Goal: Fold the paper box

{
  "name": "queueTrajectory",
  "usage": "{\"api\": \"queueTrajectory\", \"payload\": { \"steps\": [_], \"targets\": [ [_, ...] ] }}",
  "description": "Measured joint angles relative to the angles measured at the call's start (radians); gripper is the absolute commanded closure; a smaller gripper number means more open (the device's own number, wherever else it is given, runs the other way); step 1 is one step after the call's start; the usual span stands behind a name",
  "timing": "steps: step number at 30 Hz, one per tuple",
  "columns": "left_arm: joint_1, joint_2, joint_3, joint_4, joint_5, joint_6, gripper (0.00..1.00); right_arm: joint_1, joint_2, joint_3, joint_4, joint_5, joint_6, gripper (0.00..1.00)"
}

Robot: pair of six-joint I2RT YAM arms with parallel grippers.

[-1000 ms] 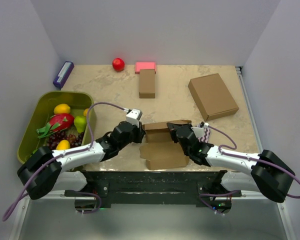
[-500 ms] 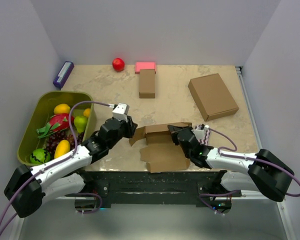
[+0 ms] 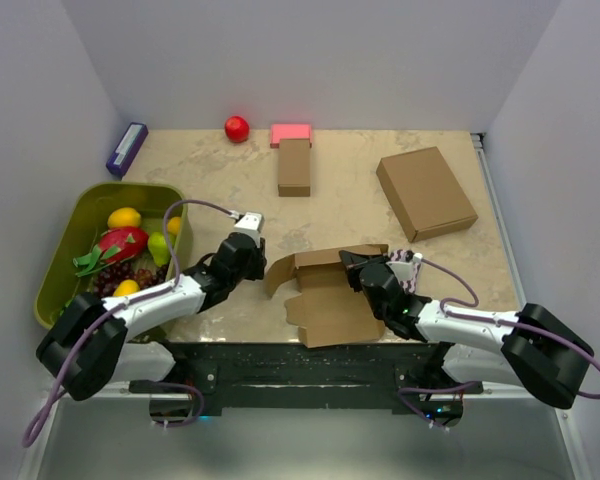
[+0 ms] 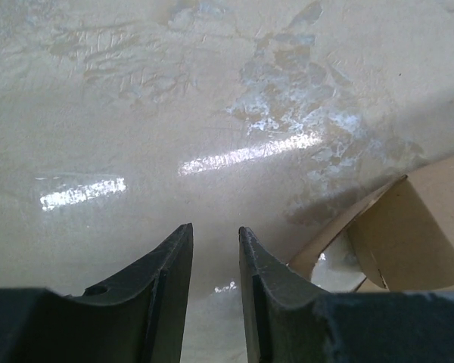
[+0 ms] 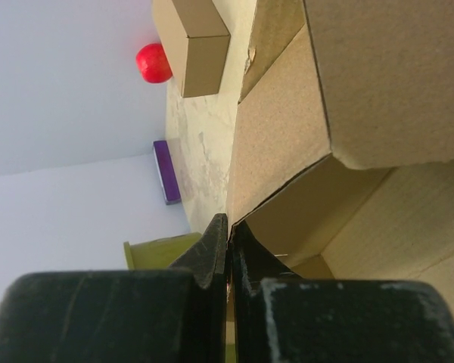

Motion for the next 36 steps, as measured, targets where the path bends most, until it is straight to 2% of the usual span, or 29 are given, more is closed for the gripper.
{"api": "queueTrajectory", "payload": {
  "steps": [4, 7, 15, 22, 28, 36],
  "targets": [
    [0.0, 0.058, 0.0, 0.023, 0.013, 0.017, 0.64, 0.0, 0.0, -0.001, 0.005, 0.0, -0.002, 1.0],
    [0.0, 0.078, -0.02, 0.084, 0.075, 0.047, 0.64, 0.0, 0.0, -0.003, 0.008, 0.0, -0.002, 1.0],
    [0.0, 0.077, -0.102, 0.238, 0.248, 0.108, 0.66, 0.0, 0.003, -0.004, 0.015, 0.0, -0.002, 1.0],
    [0.0, 0.047, -0.146, 0.309, 0.346, 0.139, 0.66, 0.0, 0.01, -0.004, 0.021, 0.0, -0.002, 1.0],
    [-0.017, 0.01, -0.164, 0.343, 0.38, 0.151, 0.66, 0.0, 0.025, -0.004, 0.029, 0.001, -0.002, 1.0],
    [-0.139, 0.018, -0.164, 0.365, 0.336, 0.142, 0.65, 0.0, 0.031, -0.004, 0.038, 0.002, -0.002, 1.0]
  ]
}}
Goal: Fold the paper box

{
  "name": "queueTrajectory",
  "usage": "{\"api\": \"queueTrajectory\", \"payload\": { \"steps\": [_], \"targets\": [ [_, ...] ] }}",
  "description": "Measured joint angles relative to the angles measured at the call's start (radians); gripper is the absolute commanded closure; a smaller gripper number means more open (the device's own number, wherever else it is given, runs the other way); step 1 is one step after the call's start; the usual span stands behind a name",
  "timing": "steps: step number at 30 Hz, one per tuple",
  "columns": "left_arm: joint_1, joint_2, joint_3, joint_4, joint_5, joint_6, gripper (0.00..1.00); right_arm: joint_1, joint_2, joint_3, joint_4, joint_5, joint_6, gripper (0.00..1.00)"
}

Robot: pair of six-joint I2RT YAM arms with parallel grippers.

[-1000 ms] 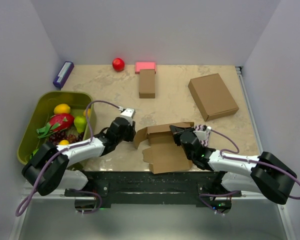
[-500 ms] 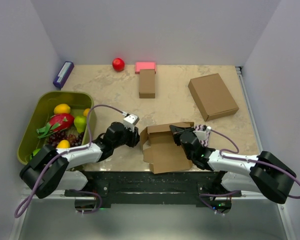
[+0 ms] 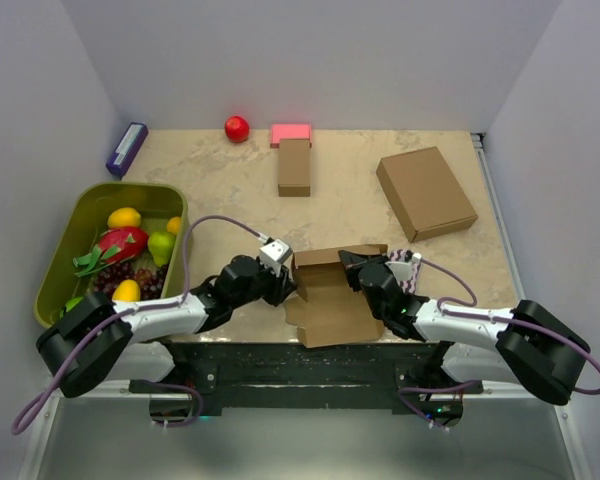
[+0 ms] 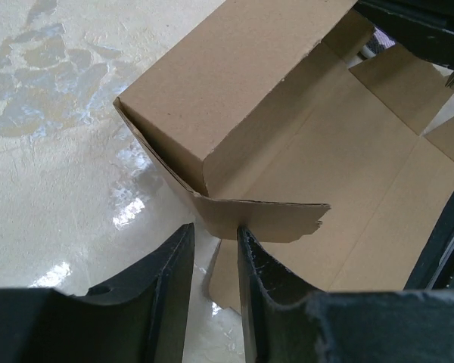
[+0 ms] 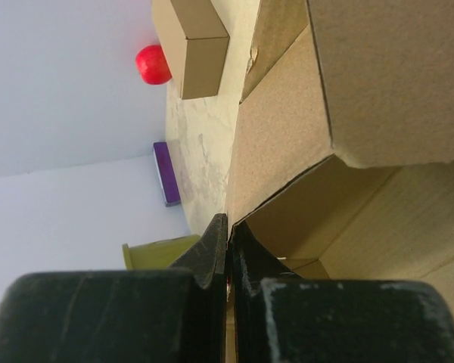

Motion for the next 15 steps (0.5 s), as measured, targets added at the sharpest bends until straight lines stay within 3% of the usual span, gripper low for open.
{"api": "queueTrajectory", "payload": {
  "steps": [15],
  "targets": [
    [-0.059, 0.003, -0.068, 0.132, -0.124, -0.075, 0.62, 0.0, -0.011, -0.076, 0.128, 0.002, -0.089, 1.0]
  ]
}}
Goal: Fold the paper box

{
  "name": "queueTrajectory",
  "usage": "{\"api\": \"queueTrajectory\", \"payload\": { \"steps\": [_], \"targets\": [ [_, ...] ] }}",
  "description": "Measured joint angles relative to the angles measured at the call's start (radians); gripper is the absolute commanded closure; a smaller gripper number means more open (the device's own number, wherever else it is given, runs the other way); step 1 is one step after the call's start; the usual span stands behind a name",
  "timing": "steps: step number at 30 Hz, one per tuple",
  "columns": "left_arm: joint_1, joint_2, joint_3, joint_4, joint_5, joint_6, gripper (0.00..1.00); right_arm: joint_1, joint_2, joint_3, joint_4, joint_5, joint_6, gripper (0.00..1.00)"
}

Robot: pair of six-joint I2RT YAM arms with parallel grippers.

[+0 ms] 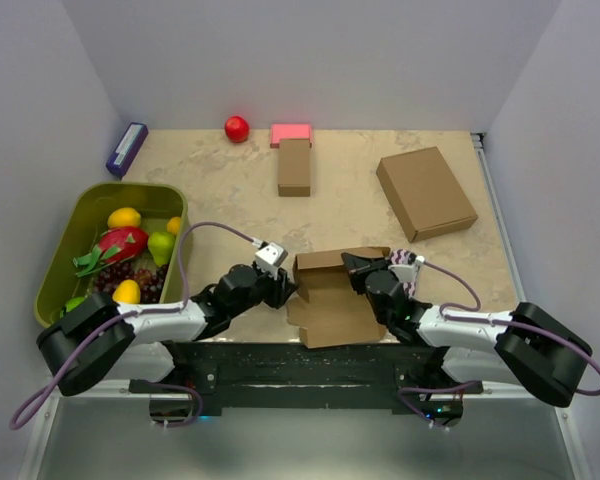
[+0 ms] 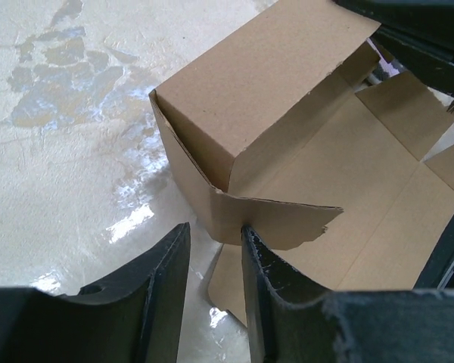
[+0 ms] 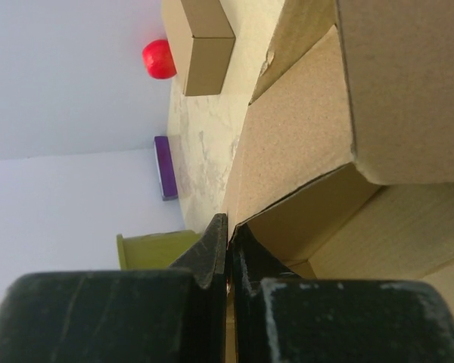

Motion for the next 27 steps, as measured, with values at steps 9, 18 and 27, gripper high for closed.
{"api": "queueTrajectory", "payload": {
  "steps": [9, 18, 27],
  "targets": [
    [-0.027, 0.05, 0.0, 0.099, -0.012, 0.0, 0.62, 0.0, -0.019, -0.026, 0.022, 0.001, -0.021, 1.0],
    [-0.083, 0.116, 0.003, 0.124, -0.098, 0.003, 0.59, 0.0, -0.018, -0.026, 0.028, 0.001, -0.024, 1.0],
    [-0.106, 0.168, 0.018, 0.159, -0.19, -0.002, 0.57, 0.0, -0.018, -0.026, 0.028, 0.0, -0.024, 1.0]
  ]
}}
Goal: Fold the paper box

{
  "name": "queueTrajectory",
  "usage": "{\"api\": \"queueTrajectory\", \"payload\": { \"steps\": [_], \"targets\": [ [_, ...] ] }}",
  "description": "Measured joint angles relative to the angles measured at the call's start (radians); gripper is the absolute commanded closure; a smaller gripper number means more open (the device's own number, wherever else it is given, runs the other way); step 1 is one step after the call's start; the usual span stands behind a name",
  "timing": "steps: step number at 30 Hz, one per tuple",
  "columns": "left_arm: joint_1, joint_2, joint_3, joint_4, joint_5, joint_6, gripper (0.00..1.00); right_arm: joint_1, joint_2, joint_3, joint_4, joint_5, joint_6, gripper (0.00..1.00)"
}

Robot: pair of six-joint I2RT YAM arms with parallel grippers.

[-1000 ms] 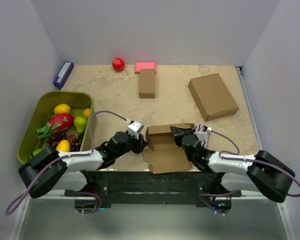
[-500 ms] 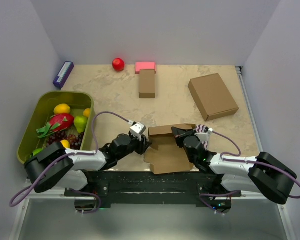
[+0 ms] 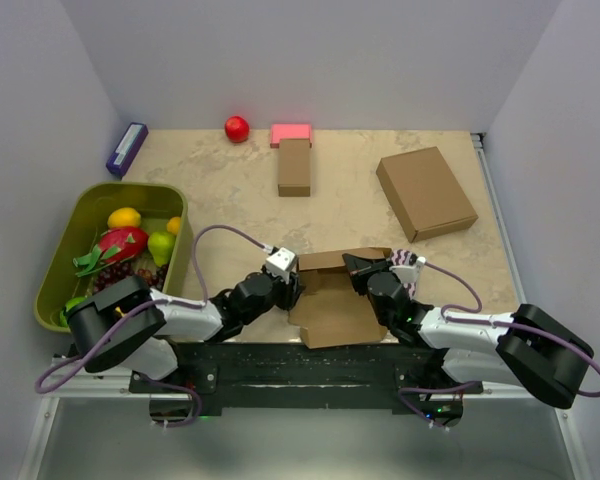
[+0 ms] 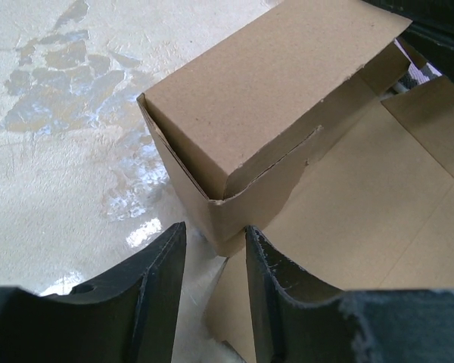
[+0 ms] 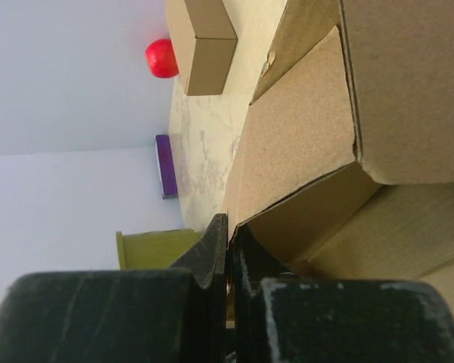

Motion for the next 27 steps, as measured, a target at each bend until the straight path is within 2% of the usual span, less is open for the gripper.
{"api": "queueTrajectory", "payload": {
  "steps": [13, 21, 25, 27],
  "targets": [
    [-0.006, 0.101, 0.074, 0.024, -0.026, 0.001, 0.6, -0.001, -0.01, 0.001, -0.016, 0.008, 0.003, 1.0],
    [-0.02, 0.132, 0.104, -0.011, -0.136, -0.001, 0.65, -0.002, -0.027, 0.01, -0.053, 0.006, 0.005, 1.0],
    [-0.043, 0.161, 0.126, -0.012, -0.212, -0.009, 0.71, -0.002, -0.026, 0.018, -0.063, 0.003, 0.008, 1.0],
    [-0.051, 0.172, 0.134, -0.012, -0.244, -0.016, 0.78, -0.002, -0.026, 0.022, -0.07, 0.003, 0.01, 1.0]
  ]
}}
